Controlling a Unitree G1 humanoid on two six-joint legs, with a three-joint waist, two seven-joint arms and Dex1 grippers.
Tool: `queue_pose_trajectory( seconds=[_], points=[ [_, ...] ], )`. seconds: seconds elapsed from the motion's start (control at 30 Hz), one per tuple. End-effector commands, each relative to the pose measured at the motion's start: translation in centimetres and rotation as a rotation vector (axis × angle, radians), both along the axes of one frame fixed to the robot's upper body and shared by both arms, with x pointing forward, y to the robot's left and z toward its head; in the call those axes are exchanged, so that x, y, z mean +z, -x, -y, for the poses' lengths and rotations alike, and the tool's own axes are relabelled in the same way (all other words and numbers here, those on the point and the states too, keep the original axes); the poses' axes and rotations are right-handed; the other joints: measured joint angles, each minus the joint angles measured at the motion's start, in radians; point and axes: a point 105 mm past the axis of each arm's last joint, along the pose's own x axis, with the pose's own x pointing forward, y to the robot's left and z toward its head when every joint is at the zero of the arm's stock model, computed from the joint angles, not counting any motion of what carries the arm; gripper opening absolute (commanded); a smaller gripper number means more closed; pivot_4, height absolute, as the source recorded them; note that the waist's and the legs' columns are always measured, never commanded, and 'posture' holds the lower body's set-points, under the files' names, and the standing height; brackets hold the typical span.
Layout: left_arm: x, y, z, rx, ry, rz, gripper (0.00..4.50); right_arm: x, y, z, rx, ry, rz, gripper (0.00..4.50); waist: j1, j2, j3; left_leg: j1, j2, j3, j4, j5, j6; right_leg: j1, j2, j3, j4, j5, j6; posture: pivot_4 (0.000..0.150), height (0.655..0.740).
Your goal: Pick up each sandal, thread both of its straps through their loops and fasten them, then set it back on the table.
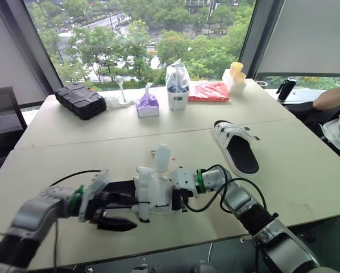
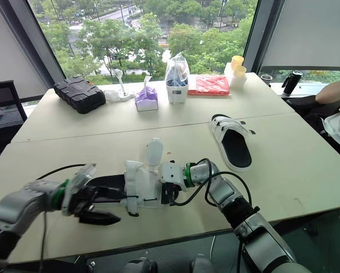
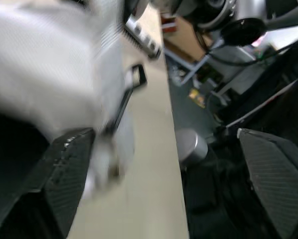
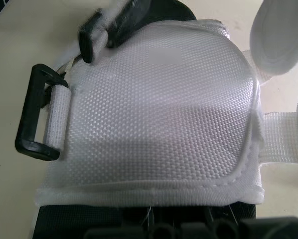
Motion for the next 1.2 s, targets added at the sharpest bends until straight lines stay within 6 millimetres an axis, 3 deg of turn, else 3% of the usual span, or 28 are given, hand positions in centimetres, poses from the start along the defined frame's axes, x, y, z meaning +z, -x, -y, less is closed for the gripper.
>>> queue_pose_trajectory(
  seconds=[0.03,0.2,0.4,0.8,0.9,1.13,1.2],
  points=[
    [-0.8,2.0,0.1,-0.03,-0.009,0.004,4.48,-4.2,-0.2,2.4,-0.091,0.157,-0.096,0.0,0.001,0.001,0.0,0.0,0.0,0.0,0.0,0.0,-0.001,-0.001,0.0,0.0,0.0,0.0,0.0,0.15,0.74],
    [-1.8,2.1,0.7,0.015,0.011,0.019,4.48,-4.2,-0.2,2.4,-0.087,0.16,-0.095,0.0,0.004,0.0,0.0,-0.002,0.002,0.0,0.001,-0.002,-0.003,-0.001,0.0,0.0,-0.004,-0.001,0.001,0.15,0.74],
    [-2.5,0.7,2.1,0.078,0.041,0.13,4.48,-4.2,-0.2,2.5,-0.083,0.167,-0.093,0.0,0.005,0.001,0.0,-0.002,0.002,0.001,0.001,-0.002,-0.003,0.0,0.0,-0.001,-0.004,0.002,-0.003,0.15,0.74],
    [-3.2,0.7,4.4,0.056,0.088,0.137,4.48,-4.3,0.0,2.6,-0.083,0.169,-0.095,0.0,0.006,0.001,0.0,-0.002,0.002,0.001,0.001,-0.002,-0.003,0.0,0.0,-0.002,-0.004,0.002,-0.003,0.15,0.74],
    [-3.4,0.4,4.8,0.054,0.092,0.132,3.64,-4.2,0.0,2.6,-0.085,0.167,-0.096,0.0,0.006,0.001,-0.001,-0.002,0.002,0.001,0.001,-0.001,-0.002,0.0,0.0,-0.003,-0.004,0.002,-0.003,0.15,0.74],
    [-3.6,0.2,5.1,0.043,0.089,0.113,0.29,-4.2,0.0,2.5,-0.088,0.164,-0.097,0.0,0.006,0.001,-0.001,-0.003,0.002,0.001,0.001,-0.001,-0.001,0.0,0.0,-0.003,-0.004,0.002,-0.003,0.15,0.74],
    [-4.0,1.0,4.9,0.012,0.06,0.054,0.03,-4.2,0.1,2.5,-0.088,0.164,-0.098,0.0,0.006,0.001,-0.001,-0.003,0.002,0.001,0.001,-0.001,-0.001,0.001,0.0,-0.003,-0.004,0.002,-0.003,0.15,0.74]
  ],
)
